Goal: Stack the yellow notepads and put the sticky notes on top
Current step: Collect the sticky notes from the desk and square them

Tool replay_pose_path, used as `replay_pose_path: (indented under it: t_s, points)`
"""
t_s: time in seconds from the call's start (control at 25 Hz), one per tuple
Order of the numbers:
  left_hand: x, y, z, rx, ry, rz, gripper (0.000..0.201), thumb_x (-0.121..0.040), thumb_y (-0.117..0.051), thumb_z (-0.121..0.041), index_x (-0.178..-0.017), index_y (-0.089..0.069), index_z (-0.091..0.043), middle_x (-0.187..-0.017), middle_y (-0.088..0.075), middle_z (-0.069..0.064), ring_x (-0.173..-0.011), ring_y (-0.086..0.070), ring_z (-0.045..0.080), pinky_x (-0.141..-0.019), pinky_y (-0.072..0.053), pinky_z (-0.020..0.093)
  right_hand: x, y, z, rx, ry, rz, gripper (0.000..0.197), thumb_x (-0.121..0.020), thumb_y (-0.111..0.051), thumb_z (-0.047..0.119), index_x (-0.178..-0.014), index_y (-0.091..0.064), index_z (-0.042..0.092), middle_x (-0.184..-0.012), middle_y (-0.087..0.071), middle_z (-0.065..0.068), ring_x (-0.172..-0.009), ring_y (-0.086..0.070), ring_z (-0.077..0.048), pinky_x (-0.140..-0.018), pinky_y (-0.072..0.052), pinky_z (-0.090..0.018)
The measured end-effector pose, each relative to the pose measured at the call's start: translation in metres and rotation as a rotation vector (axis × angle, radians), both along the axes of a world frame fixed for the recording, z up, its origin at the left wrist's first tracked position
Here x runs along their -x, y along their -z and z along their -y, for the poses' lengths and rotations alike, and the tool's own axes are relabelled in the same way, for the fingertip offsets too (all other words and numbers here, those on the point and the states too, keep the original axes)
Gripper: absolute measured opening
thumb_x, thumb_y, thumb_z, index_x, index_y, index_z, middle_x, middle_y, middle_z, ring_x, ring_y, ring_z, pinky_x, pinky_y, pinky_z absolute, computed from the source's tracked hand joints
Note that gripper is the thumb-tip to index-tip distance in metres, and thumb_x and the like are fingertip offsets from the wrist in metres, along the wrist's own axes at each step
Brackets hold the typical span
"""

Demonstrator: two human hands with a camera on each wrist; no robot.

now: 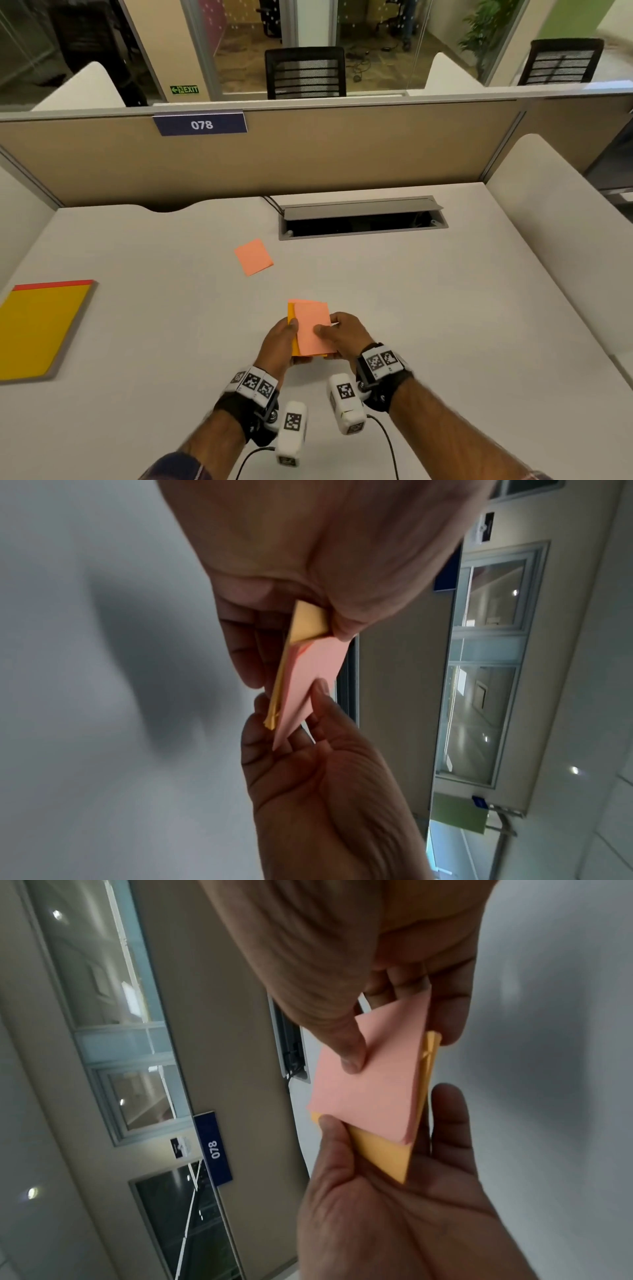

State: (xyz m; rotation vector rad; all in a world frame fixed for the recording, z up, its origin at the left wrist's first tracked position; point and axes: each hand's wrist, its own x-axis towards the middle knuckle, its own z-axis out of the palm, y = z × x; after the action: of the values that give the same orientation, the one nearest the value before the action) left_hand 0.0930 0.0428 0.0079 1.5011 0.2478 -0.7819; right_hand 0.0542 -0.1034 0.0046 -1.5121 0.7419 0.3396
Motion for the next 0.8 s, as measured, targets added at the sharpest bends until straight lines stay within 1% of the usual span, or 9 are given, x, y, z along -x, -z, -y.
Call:
replay_pose_path:
  t_s: [0.08,0.2,0.28,0.32,0.4,0.48,0.6,0.72,0.8]
  points:
    - [-0.011,0.001,-0.005,-0.054,0.044,0.027,0.029,-0.101,-0.035,-0.034,-0.114,-0.055,-0.018,-0.100,-0.065,0.012,-0.085,-0.063,0.029,-0.062,-0.055,0.036,-0.006,0.000,-0.011,-0.052,0.026,0.002,0.033,-0.079,-0.070,0.022,-0.106,-0.059,0.007,-0.113,-0.065,-0.021,-0.101,-0.064,-0.041,-0.080,-0.058,-0.055]
    - [-0.048,0.009,-0.014,-0.236,0.158,0.128,0.035,-0.097,-0.038,-0.044,-0.097,-0.060,-0.016,-0.092,-0.066,0.011,-0.082,-0.065,0.029,-0.072,-0.059,0.045,-0.014,0.002,-0.014,0.009,0.071,0.034,0.016,-0.075,-0.070,0.023,-0.085,-0.062,0.013,-0.108,-0.065,-0.027,-0.102,-0.063,-0.045,-0.081,-0.055,-0.063]
    - [-0.090,0.017,-0.020,-0.392,0.190,0.272,0.029,-0.092,-0.051,-0.038,-0.084,-0.060,-0.012,-0.092,-0.070,0.016,-0.080,-0.067,0.031,-0.078,-0.058,0.045,-0.014,0.001,-0.012,0.026,0.084,0.034,0.017,-0.070,-0.070,0.026,-0.080,-0.062,0.015,-0.103,-0.065,-0.026,-0.099,-0.064,-0.043,-0.080,-0.055,-0.062]
    - [-0.115,0.020,-0.023,-0.496,0.190,0.369,0.023,-0.089,-0.057,-0.032,-0.081,-0.060,-0.011,-0.095,-0.071,0.016,-0.085,-0.067,0.031,-0.079,-0.055,0.039,-0.013,0.001,-0.011,0.030,0.085,0.032,0.015,-0.072,-0.071,0.024,-0.081,-0.062,0.014,-0.101,-0.065,-0.025,-0.096,-0.064,-0.041,-0.081,-0.056,-0.061]
    - [-0.166,0.023,-0.028,-0.685,0.189,0.537,0.015,-0.085,-0.063,-0.026,-0.085,-0.064,-0.010,-0.103,-0.070,0.014,-0.097,-0.065,0.032,-0.080,-0.048,0.032,-0.009,0.003,-0.007,0.035,0.094,0.017,0.012,-0.078,-0.070,0.017,-0.084,-0.063,0.012,-0.098,-0.065,-0.021,-0.089,-0.064,-0.036,-0.081,-0.057,-0.057]
    - [-0.208,0.026,-0.029,-0.839,0.244,0.637,0.022,-0.082,-0.065,-0.029,-0.098,-0.064,-0.013,-0.113,-0.064,0.013,-0.106,-0.059,0.033,-0.088,-0.047,0.037,-0.003,0.010,-0.001,0.043,0.111,0.002,0.019,-0.074,-0.071,0.019,-0.088,-0.063,0.009,-0.097,-0.066,-0.020,-0.086,-0.065,-0.033,-0.079,-0.058,-0.054]
    - [-0.239,0.035,-0.026,-1.088,0.388,0.615,0.053,-0.077,-0.067,-0.044,-0.118,-0.054,-0.014,-0.125,-0.052,0.012,-0.118,-0.049,0.033,-0.097,-0.043,0.045,0.006,0.017,0.003,0.076,0.130,-0.009,0.028,-0.074,-0.071,0.019,-0.096,-0.063,0.003,-0.099,-0.068,-0.026,-0.083,-0.065,-0.032,-0.076,-0.057,-0.051]
    - [-0.250,0.038,-0.024,-1.199,0.415,0.598,0.068,-0.071,-0.069,-0.053,-0.121,-0.050,-0.012,-0.128,-0.048,0.012,-0.121,-0.047,0.033,-0.098,-0.041,0.045,0.018,0.019,0.006,0.058,0.133,-0.028,0.037,-0.068,-0.070,0.024,-0.097,-0.063,0.002,-0.096,-0.068,-0.023,-0.080,-0.065,-0.030,-0.073,-0.057,-0.047]
    - [-0.259,0.039,-0.025,-1.204,0.407,0.579,0.071,-0.068,-0.072,-0.055,-0.121,-0.051,-0.012,-0.127,-0.049,0.012,-0.120,-0.047,0.032,-0.098,-0.041,0.045,0.016,0.019,0.004,0.064,0.137,-0.024,0.026,-0.078,-0.070,0.016,-0.098,-0.063,0.002,-0.097,-0.068,-0.022,-0.083,-0.065,-0.032,-0.077,-0.057,-0.051]
